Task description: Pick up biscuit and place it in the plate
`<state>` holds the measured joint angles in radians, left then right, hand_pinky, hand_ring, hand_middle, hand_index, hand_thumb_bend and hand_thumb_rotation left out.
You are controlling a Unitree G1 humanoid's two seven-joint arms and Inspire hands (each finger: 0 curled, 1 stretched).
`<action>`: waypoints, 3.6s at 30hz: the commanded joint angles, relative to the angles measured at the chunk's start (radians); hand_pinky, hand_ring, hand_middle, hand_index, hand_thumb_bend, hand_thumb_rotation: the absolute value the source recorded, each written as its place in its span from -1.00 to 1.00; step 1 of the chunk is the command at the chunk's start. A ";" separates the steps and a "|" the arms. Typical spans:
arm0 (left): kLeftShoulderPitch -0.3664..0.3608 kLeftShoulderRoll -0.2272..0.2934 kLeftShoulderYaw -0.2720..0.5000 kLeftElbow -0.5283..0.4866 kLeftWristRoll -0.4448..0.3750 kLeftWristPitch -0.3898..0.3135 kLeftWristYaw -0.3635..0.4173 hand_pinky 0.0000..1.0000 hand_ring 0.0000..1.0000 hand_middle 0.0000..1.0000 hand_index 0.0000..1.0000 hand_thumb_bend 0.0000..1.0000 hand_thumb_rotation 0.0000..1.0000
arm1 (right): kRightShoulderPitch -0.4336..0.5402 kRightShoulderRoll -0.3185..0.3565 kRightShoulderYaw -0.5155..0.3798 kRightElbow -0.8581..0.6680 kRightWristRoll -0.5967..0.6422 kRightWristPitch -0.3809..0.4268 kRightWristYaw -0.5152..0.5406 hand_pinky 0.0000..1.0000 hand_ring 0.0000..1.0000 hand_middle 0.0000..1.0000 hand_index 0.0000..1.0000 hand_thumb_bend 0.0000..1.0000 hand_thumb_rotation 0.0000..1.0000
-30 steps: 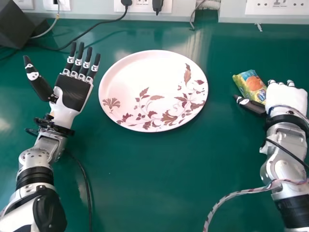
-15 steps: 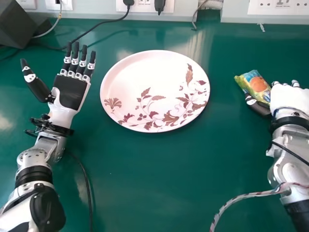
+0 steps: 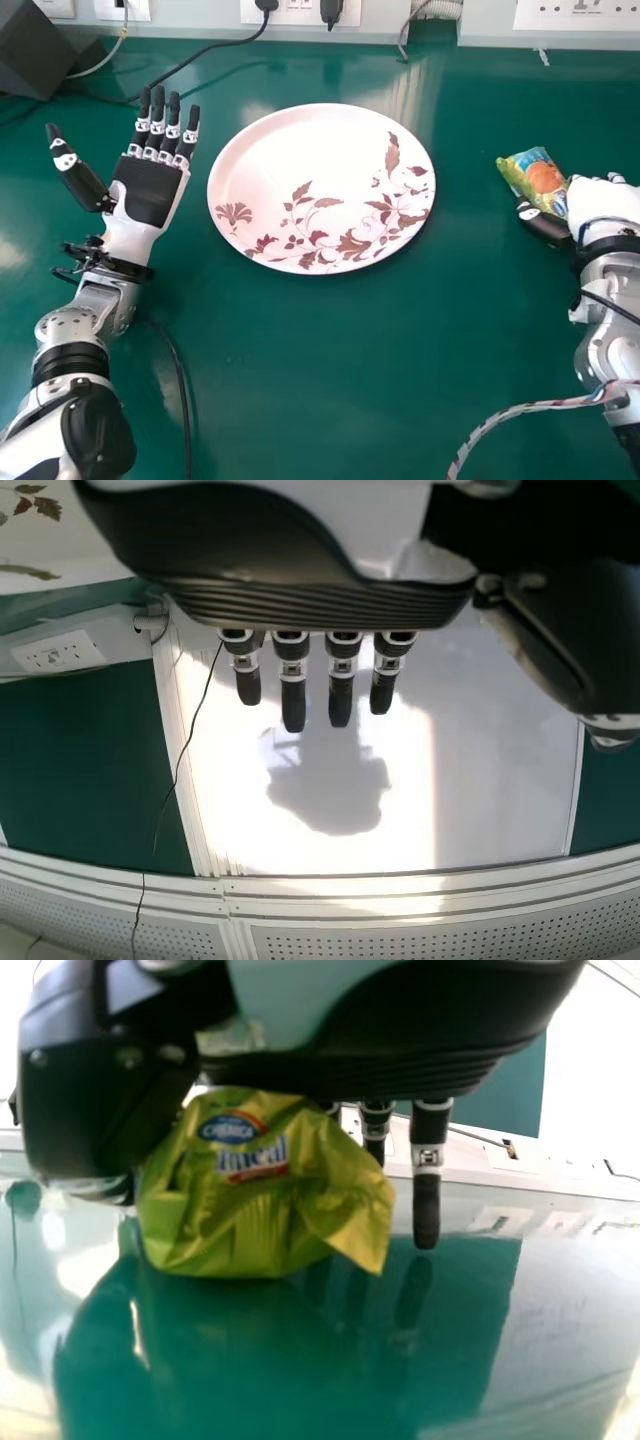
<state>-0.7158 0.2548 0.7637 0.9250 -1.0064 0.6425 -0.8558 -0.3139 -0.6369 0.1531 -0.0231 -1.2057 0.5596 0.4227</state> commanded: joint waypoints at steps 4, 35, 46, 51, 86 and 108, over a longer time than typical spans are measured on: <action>0.012 -0.010 0.023 -0.003 -0.026 0.003 0.023 0.99 0.84 0.90 0.95 1.00 0.07 | 0.030 -0.017 0.009 -0.001 0.017 -0.004 0.037 0.06 0.20 0.74 0.70 0.24 -0.98; -0.016 0.005 0.062 0.005 -0.071 0.060 0.205 1.00 0.84 0.94 0.99 1.00 0.00 | 0.038 -0.026 -0.007 -0.064 0.027 0.020 0.060 -0.61 -0.50 -0.35 0.06 -0.12 -1.00; -0.024 0.010 0.051 0.011 -0.056 0.035 0.192 1.00 0.85 0.94 1.00 1.00 0.04 | 0.042 -0.028 -0.010 -0.085 0.020 0.025 0.051 -0.69 -0.54 -0.40 -0.04 -0.18 -0.73; -0.026 0.010 0.049 0.007 -0.051 0.025 0.208 1.00 0.89 0.96 1.00 1.00 0.03 | 0.042 -0.015 -0.017 -0.114 0.019 0.046 0.053 -0.74 -0.59 -0.46 -0.05 -0.21 -0.37; -0.028 0.017 0.046 0.025 -0.031 0.008 0.204 1.00 0.84 0.96 1.00 1.00 0.16 | 0.065 -0.019 -0.052 -0.335 -0.136 0.061 0.235 -0.78 -0.62 -0.50 -0.06 -0.07 -0.60; -0.036 0.023 0.046 0.061 -0.021 -0.015 0.177 1.00 0.85 0.98 1.00 1.00 0.18 | 0.015 0.042 -0.094 -0.465 -0.248 -0.028 0.326 -0.76 -0.61 -0.49 -0.06 -0.09 -0.78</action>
<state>-0.7523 0.2587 0.8126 0.9740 -1.0391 0.6321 -0.6623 -0.2879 -0.6047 0.0741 -0.4630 -1.4340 0.5387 0.7468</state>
